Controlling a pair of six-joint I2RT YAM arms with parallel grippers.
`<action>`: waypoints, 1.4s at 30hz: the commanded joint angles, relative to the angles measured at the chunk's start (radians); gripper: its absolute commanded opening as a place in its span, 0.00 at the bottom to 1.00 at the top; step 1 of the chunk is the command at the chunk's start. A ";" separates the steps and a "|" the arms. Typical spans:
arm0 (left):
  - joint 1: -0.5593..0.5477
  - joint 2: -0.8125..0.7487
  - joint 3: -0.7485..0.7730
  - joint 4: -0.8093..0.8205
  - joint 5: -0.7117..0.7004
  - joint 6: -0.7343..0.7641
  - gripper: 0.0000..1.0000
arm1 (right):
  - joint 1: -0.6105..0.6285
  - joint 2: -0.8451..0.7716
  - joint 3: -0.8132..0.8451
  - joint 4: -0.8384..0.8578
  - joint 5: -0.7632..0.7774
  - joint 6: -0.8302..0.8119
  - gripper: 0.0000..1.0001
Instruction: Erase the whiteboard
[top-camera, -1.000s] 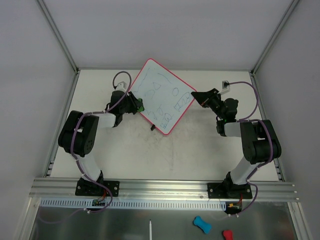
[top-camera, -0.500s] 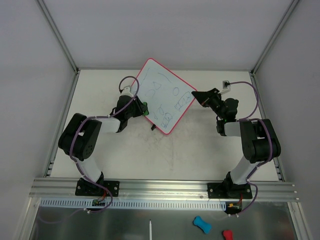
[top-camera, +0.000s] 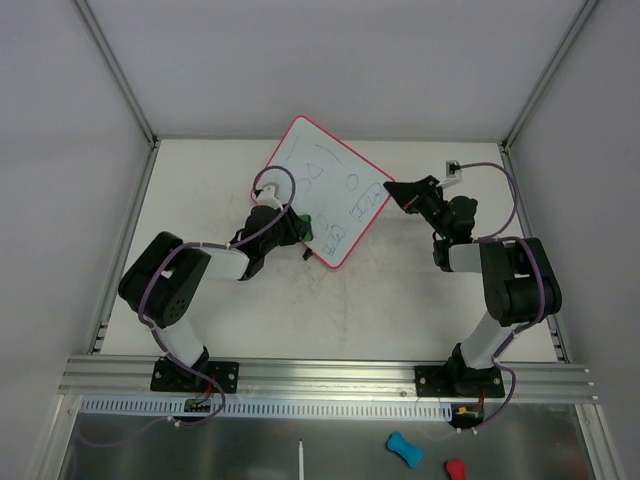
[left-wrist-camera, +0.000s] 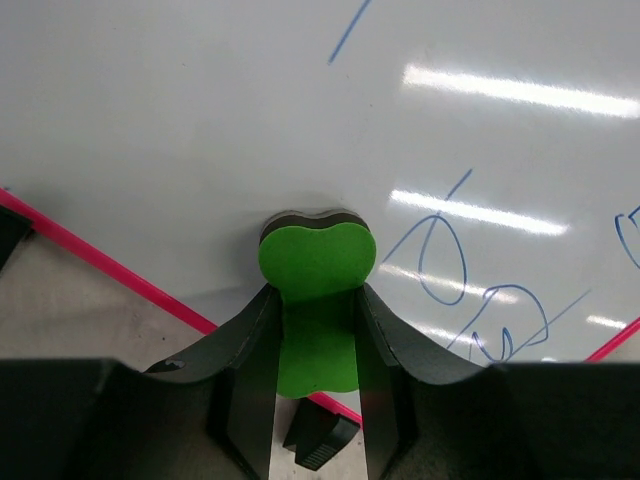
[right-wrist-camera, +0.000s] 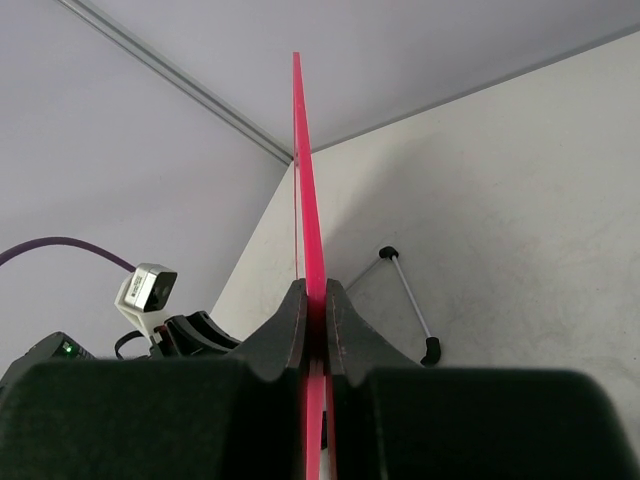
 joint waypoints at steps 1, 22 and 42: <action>-0.071 0.050 -0.038 -0.113 0.087 -0.038 0.00 | 0.035 0.001 0.036 0.052 -0.068 -0.009 0.00; -0.203 0.068 -0.013 -0.107 0.044 -0.024 0.00 | 0.035 -0.002 0.029 0.058 -0.070 -0.009 0.00; -0.334 0.066 -0.001 -0.112 -0.076 -0.058 0.00 | 0.036 -0.002 0.026 0.063 -0.067 -0.006 0.00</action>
